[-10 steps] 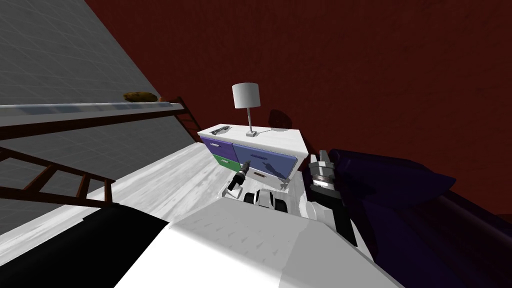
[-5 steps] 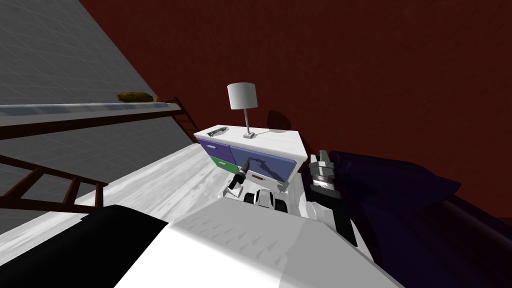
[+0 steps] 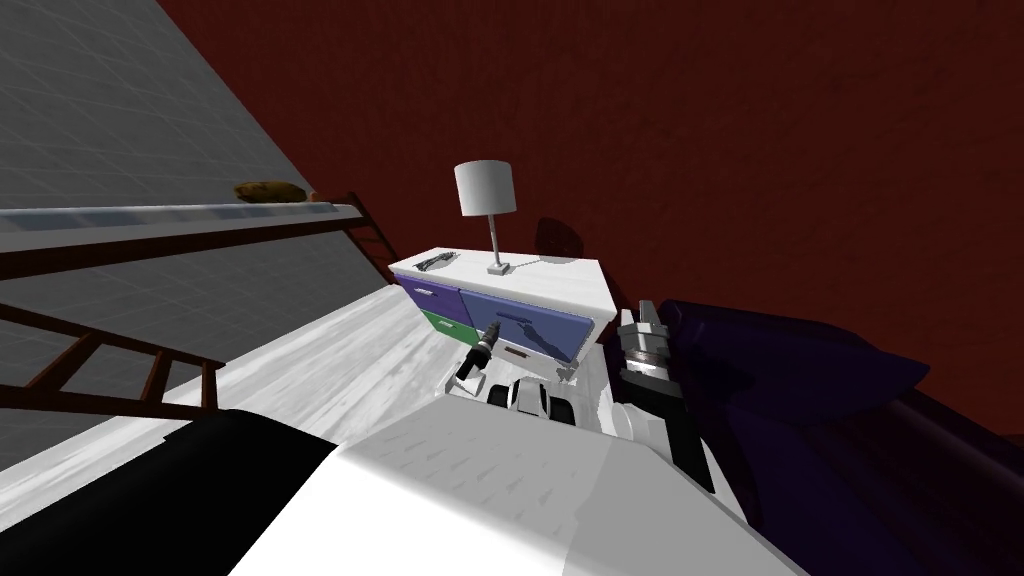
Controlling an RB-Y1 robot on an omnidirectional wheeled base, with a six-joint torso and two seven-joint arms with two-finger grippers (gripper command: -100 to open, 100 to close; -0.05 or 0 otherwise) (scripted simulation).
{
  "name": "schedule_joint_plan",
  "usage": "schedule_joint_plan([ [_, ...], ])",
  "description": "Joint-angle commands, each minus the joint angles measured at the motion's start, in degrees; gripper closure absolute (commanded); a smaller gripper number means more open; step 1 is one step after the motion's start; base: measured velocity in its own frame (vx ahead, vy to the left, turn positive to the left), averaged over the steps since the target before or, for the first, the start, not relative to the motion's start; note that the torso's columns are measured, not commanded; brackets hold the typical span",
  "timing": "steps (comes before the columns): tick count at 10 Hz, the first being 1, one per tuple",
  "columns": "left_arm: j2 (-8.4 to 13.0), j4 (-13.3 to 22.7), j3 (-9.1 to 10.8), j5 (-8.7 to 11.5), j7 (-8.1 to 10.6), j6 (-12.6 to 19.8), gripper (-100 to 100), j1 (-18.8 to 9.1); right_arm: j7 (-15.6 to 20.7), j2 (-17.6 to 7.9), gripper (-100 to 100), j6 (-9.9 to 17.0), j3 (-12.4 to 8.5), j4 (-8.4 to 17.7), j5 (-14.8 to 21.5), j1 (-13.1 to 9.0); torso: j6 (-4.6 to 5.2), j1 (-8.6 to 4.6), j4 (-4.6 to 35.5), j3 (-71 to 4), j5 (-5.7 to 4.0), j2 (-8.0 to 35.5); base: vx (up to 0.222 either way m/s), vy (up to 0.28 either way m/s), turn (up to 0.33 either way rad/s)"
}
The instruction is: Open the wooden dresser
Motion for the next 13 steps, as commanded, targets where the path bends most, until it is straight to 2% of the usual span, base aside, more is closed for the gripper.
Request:
schedule_joint_plan([
  [1,0.6,-1.6,-0.51,0.1,0.05,0.5,100,1.1,0.0,0.0,0,0.0,0.0,0.0,0.0,0.0,0.0,-0.08,-0.1,-0.1,-0.02,-0.2,-0.186,0.023,0.025],
  [2,0.4,-1.0,-0.37,0.1,0.03,0.2,100,0.8,0.0,0.0,0,0.0,0.0,0.0,0.0,0.0,0.0,-0.08,-0.1,-0.2,-0.03,-0.4,-0.091,0.013,0.003],
  [3,0.2,-0.1,-0.04,0.0,0.01,0.0,-100,0.1,0.0,0.0,0,0.0,0.0,0.0,0.0,0.0,0.0,-0.11,-0.2,-0.4,-0.03,-0.7,0.083,-0.015,-0.033],
  [6,-0.2,1.1,0.43,0.0,-0.01,-0.3,-100,-0.8,0.0,0.0,0,0.0,0.0,0.0,0.0,0.1,-0.01,-0.02,-0.2,-0.5,-0.01,-0.8,0.165,-0.016,-0.021],
  [8,-0.1,0.8,0.32,-0.1,-0.04,-0.3,-100,-0.6,0.0,0.0,0,0.0,0.0,0.0,0.0,0.0,-0.01,-0.06,0.0,0.0,-0.02,-0.1,0.051,-0.011,0.0],
  [9,-0.1,0.8,0.32,-0.1,-0.04,-0.3,100,-0.6,0.0,0.0,0,0.0,0.0,0.0,0.0,0.0,0.0,-0.01,0.0,0.0,-0.01,0.0,0.011,-0.002,0.0],
  [13,0.7,-1.9,-0.63,0.1,0.01,0.4,100,1.4,0.0,0.0,0,0.0,0.0,0.0,0.0,0.0,0.0,0.03,-0.1,-0.1,0.0,-0.2,-0.158,0.043,0.025],
])
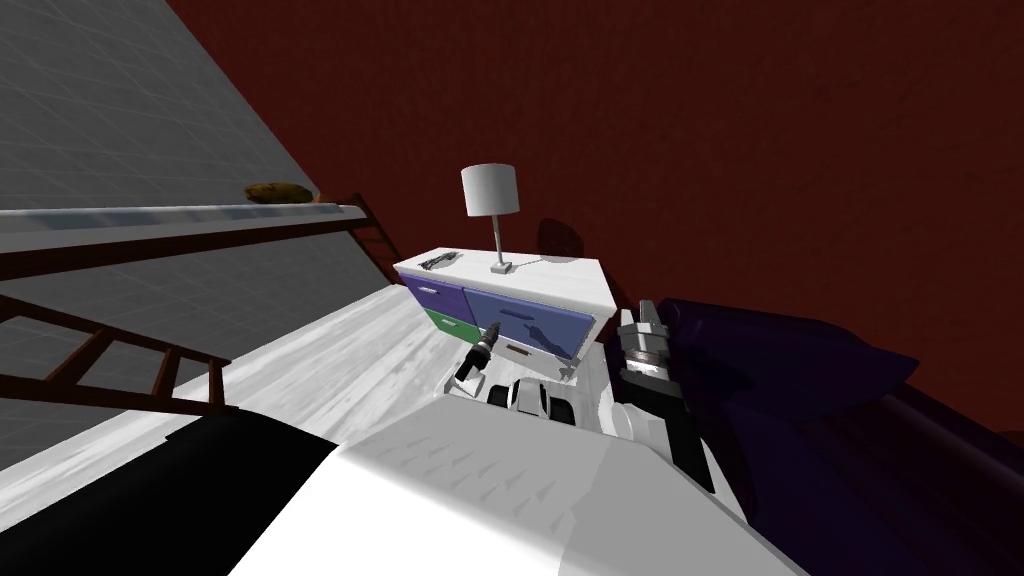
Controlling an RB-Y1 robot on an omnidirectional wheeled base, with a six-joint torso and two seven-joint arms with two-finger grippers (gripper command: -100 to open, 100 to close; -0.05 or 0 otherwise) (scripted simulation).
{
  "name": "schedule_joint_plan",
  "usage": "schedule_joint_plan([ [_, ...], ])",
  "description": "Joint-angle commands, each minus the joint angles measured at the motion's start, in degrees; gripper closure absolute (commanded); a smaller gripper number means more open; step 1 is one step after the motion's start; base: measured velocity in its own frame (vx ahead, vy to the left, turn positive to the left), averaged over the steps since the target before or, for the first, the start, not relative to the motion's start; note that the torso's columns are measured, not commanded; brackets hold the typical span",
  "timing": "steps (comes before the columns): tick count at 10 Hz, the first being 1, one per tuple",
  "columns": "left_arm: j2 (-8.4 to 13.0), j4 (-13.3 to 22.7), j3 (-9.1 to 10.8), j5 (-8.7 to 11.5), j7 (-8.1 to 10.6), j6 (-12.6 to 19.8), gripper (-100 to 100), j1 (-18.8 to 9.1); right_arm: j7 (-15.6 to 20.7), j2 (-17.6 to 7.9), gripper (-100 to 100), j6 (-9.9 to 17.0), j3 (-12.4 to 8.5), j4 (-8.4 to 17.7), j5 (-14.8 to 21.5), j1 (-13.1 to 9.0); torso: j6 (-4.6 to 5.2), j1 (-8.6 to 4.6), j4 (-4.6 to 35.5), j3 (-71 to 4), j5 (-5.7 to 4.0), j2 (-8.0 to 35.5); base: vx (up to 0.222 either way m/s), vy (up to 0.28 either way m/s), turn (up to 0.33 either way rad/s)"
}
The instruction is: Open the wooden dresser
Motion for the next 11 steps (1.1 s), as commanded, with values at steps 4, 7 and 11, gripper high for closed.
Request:
schedule_joint_plan([
  [4,-0.3,0.9,0.35,-0.1,-0.03,-0.3,-100,-0.6,0.0,0.0,0,0.0,0.0,0.0,0.0,0.1,0.0,-0.25,-0.3,-0.6,-0.07,-0.9,0.08,-0.022,-0.016],
  [7,-0.5,1.7,0.64,-0.1,-0.03,-0.5,-100,-1.2,0.0,0.0,0,0.0,0.0,0.0,0.0,0.1,0.0,-0.09,0.0,-0.1,-0.02,-0.1,0.147,-0.05,-0.016],
  [11,-0.1,0.2,0.13,0.0,-0.02,-0.1,100,-0.1,0.0,0.0,0,0.0,0.0,0.0,0.0,0.0,-0.01,-0.03,0.0,0.1,-0.01,0.2,-0.062,0.006,0.015],
])
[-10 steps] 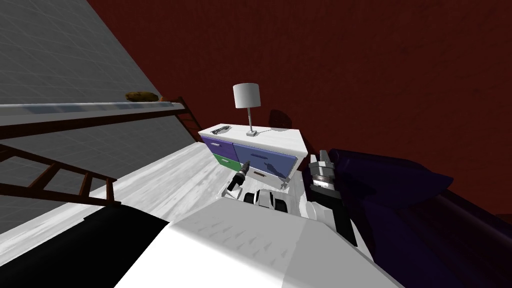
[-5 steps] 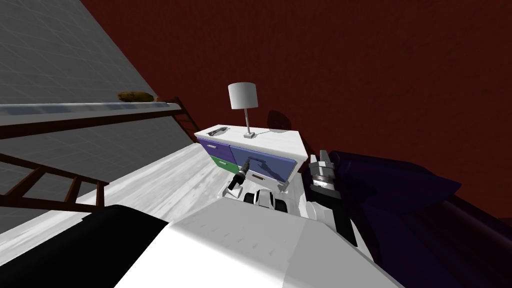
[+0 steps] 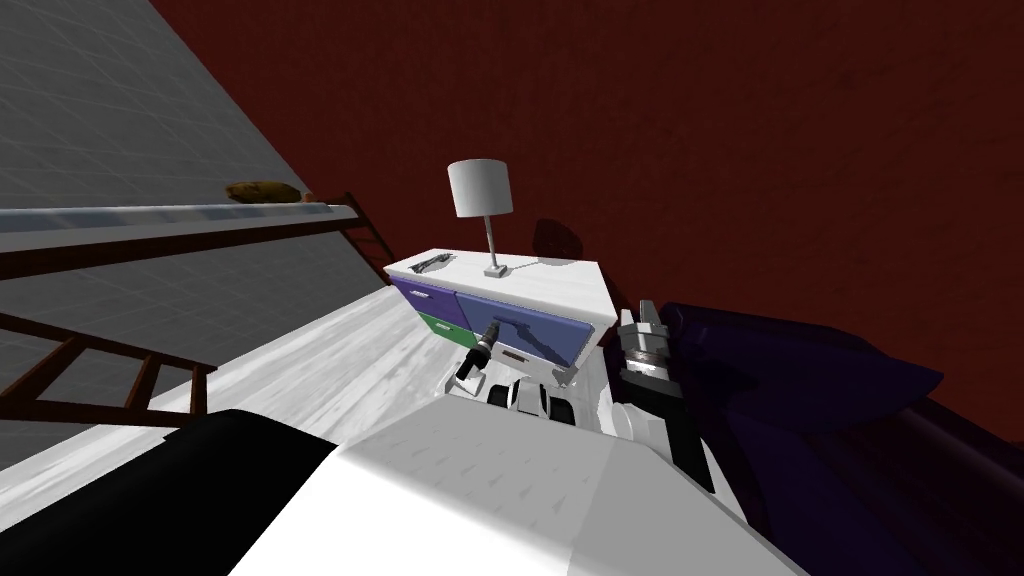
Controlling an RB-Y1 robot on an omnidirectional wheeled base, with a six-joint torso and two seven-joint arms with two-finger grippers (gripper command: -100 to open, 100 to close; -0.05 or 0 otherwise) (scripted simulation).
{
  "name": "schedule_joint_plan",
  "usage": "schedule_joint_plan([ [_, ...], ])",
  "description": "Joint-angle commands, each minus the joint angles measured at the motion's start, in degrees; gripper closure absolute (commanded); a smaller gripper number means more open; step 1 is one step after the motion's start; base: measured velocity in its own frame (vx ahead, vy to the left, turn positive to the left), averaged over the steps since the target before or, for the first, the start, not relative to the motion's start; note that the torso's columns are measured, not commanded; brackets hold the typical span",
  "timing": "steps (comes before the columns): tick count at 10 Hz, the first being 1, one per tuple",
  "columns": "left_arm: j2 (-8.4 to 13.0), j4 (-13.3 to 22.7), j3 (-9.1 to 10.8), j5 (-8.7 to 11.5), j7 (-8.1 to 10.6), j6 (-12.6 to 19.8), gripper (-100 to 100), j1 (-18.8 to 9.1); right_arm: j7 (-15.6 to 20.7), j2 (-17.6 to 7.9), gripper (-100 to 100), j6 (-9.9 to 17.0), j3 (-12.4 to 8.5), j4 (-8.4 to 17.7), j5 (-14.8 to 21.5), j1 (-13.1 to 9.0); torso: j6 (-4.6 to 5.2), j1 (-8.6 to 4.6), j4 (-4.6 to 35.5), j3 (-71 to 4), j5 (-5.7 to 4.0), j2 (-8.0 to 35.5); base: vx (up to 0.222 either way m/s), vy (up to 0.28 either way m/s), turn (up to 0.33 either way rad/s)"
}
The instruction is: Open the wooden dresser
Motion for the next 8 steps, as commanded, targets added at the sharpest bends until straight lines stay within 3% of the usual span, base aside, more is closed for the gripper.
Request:
schedule_joint_plan([
  [1,0.5,-1.4,-0.47,0.1,0.05,0.5,100,1.0,0.0,0.0,0,0.0,0.0,0.0,0.0,0.0,0.01,0.01,0.0,0.0,0.0,0.0,-0.208,0.039,0.022],
  [3,0.6,-1.6,-0.61,0.1,0.02,0.4,100,1.3,0.0,0.0,0,0.0,0.0,0.0,0.0,0.0,0.01,0.0,-0.1,-0.1,0.0,-0.2,-0.165,0.036,0.02],
  [4,0.4,-0.6,-0.28,0.1,0.04,0.2,-100,0.6,0.0,0.0,0,0.0,0.0,0.0,0.0,0.0,0.02,-0.12,-0.2,-0.4,-0.02,-0.7,0.064,-0.002,-0.035],
  [8,-0.2,1.1,0.36,0.0,0.06,-0.3,-100,-0.8,0.0,0.0,0,0.0,0.0,0.0,0.0,0.0,0.01,-0.09,-0.1,-0.3,-0.02,-0.5,0.168,-0.022,-0.02],
])
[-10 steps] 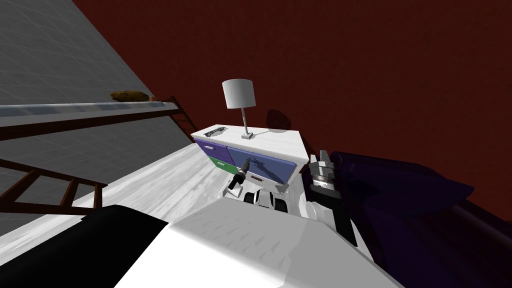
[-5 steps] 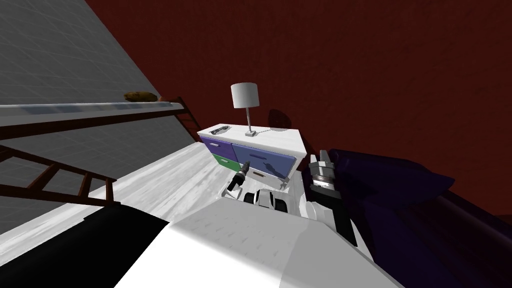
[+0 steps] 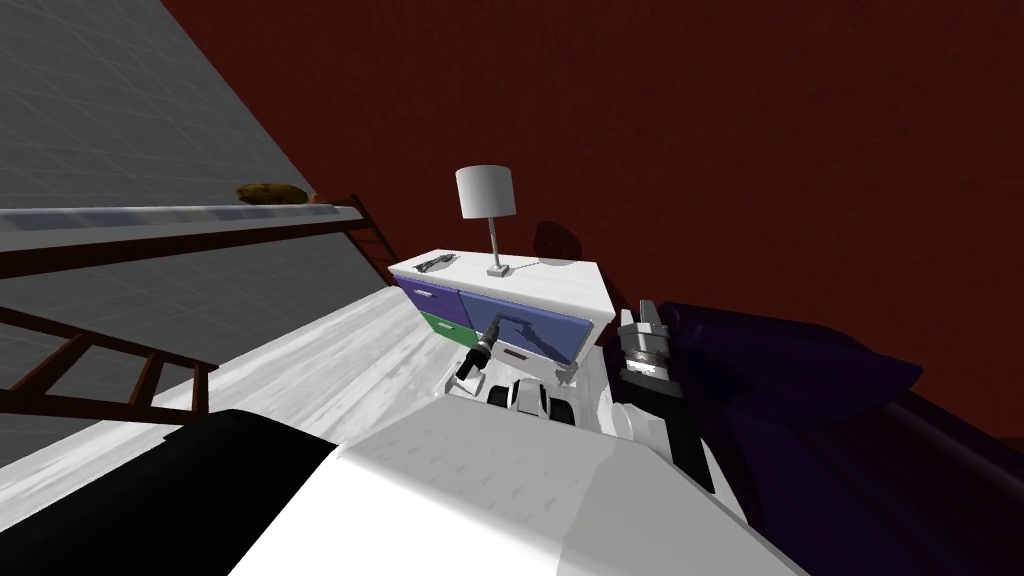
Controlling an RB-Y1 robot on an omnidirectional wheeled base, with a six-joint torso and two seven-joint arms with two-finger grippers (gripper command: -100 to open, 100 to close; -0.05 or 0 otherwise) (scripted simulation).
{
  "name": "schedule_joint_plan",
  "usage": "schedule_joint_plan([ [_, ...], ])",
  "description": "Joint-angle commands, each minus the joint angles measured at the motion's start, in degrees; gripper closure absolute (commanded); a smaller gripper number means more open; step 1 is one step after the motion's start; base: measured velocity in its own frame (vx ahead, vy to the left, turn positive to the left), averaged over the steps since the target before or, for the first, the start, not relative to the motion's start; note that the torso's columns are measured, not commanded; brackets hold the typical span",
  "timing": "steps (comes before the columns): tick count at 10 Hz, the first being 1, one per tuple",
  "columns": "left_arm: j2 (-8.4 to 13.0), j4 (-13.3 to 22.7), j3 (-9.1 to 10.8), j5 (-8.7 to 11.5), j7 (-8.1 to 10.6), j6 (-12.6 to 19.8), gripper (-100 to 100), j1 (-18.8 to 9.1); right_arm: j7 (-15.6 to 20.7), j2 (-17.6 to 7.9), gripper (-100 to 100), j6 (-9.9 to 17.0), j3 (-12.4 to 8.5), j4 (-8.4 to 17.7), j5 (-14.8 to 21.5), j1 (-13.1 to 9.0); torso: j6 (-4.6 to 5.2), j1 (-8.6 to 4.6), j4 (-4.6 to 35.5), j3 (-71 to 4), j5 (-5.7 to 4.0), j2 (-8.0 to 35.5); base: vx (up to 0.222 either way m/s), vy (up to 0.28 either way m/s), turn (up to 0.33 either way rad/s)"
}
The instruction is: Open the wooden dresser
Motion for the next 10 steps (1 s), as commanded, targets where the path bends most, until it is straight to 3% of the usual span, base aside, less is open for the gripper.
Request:
schedule_joint_plan([
  [1,-0.1,0.5,0.19,0.0,0.02,-0.1,-100,-0.4,0.0,0.0,0,0.0,0.0,0.0,0.0,0.0,0.0,0.08,0.1,0.1,0.01,0.2,0.089,-0.003,-0.004],
  [4,2.4,4.3,3.67,1.8,2.03,0.0,-100,-4.5,0.0,0.0,0,0.0,0.0,0.0,0.0,0.0,-0.01,-0.08,0.2,0.3,-0.03,0.5,-0.025,-0.054,-0.148],
  [6,3.1,5.3,4.66,2.3,2.6,0.0,-100,-5.6,0.0,0.0,0,0.0,0.0,0.0,0.0,0.0,-0.02,0.05,0.0,0.1,0.01,0.1,-0.035,-0.05,-0.069],
  [7,2.8,4.5,4.26,2.0,2.3,0.2,-100,-4.9,0.0,0.0,0,0.0,0.0,0.0,0.0,0.0,-0.01,0.12,0.0,0.0,0.03,0.0,-0.011,-0.018,-0.009],
  [8,1.7,3.2,2.68,1.3,1.45,-0.1,100,-3.3,0.0,0.0,0,0.0,0.0,0.0,0.0,0.0,-0.02,0.17,0.0,0.0,0.04,0.0,0.019,0.048,0.204],
  [10,0.2,1.1,0.71,0.3,0.31,-0.1,100,-1.0,0.0,0.0,0,0.0,0.0,0.0,0.0,0.0,-0.01,0.29,0.0,0.0,0.08,0.0,0.048,0.081,0.155],
])
